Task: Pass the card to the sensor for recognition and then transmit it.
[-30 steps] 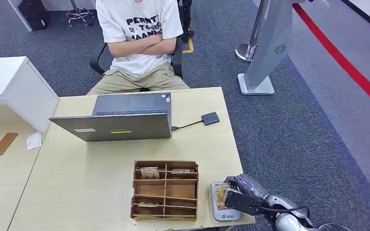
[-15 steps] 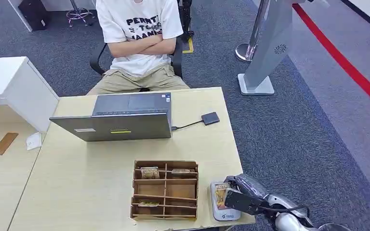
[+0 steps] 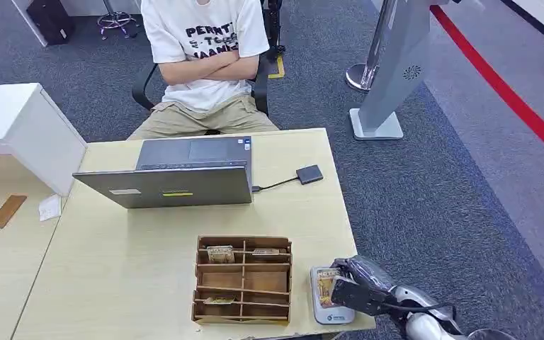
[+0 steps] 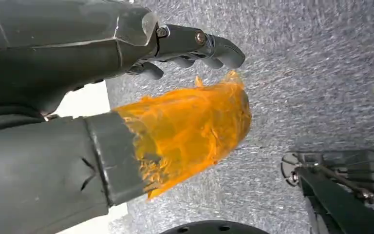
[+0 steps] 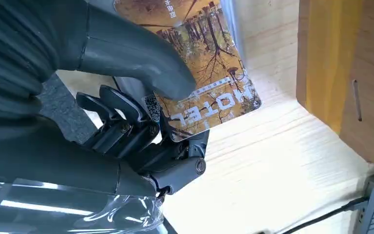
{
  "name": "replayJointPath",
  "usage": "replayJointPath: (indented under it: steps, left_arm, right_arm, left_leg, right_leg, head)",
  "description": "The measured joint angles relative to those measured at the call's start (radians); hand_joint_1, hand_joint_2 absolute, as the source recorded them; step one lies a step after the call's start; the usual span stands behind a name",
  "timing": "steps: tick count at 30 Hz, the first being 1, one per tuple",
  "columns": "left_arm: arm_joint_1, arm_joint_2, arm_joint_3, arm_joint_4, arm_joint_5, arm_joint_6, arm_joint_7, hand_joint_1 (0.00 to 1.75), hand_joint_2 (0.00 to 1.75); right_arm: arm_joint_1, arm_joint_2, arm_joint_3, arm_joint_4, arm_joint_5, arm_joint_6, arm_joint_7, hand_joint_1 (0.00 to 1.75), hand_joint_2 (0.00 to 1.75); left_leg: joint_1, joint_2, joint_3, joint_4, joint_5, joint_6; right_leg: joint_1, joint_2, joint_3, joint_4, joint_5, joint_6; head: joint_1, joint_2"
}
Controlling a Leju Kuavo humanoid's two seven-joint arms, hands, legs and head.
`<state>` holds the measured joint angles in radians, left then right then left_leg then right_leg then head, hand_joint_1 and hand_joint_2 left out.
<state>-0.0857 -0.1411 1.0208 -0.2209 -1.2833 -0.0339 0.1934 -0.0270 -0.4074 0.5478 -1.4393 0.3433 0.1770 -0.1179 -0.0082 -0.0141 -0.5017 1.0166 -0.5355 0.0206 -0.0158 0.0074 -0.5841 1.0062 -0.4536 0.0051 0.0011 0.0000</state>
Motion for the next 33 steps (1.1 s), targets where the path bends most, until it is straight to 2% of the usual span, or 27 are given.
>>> replayJointPath:
  steps: [10, 15, 18, 24, 33]
  left_arm:
    - [-0.001, 0.000, 0.000, 0.000, 0.000, 0.013, -0.014, 0.00, 0.00]
    - [0.000, -0.001, 0.000, 0.000, 0.005, 0.014, -0.006, 0.00, 0.00]
    - [0.000, -0.002, 0.000, 0.000, 0.007, 0.014, 0.005, 0.00, 0.00]
    - [0.000, -0.002, 0.000, 0.000, 0.010, 0.009, 0.010, 0.00, 0.00]
    - [0.000, -0.002, 0.000, 0.000, 0.016, -0.024, 0.021, 0.00, 0.00]
  right_arm:
    - [0.011, 0.000, -0.008, -0.008, -0.009, -0.013, 0.002, 1.75, 1.75]
    - [0.033, 0.011, -0.024, -0.021, -0.028, -0.068, 0.005, 1.75, 1.75]
    - [0.052, 0.041, -0.049, -0.037, -0.043, -0.110, 0.003, 1.75, 1.75]
    - [0.089, 0.099, -0.103, -0.094, -0.126, -0.120, -0.059, 1.75, 1.75]
    - [0.142, 0.161, -0.179, -0.211, -0.310, -0.031, -0.193, 1.75, 1.75]
  left_leg:
    - [0.000, 0.000, 0.000, 0.000, 0.000, 0.000]
    - [0.000, 0.000, -0.001, 0.000, 0.000, 0.000]
    - [0.000, 0.000, -0.001, 0.000, 0.000, 0.000]
    - [0.000, 0.000, -0.001, 0.000, 0.000, 0.000]
    - [0.000, 0.000, -0.002, 0.000, 0.000, 0.000]
  right_leg:
    - [0.000, 0.000, 0.000, 0.000, 0.000, 0.000]
    - [0.000, 0.000, 0.000, 0.000, 0.000, 0.000]
    - [0.000, 0.000, 0.000, 0.000, 0.000, 0.000]
    - [0.000, 0.000, -0.001, 0.000, 0.000, 0.000]
    - [0.000, 0.000, -0.002, 0.000, 0.000, 0.000]
  head:
    - [0.000, 0.000]
    - [0.000, 0.000]
    - [0.000, 0.000]
    - [0.000, 0.000]
    - [0.000, 0.000]
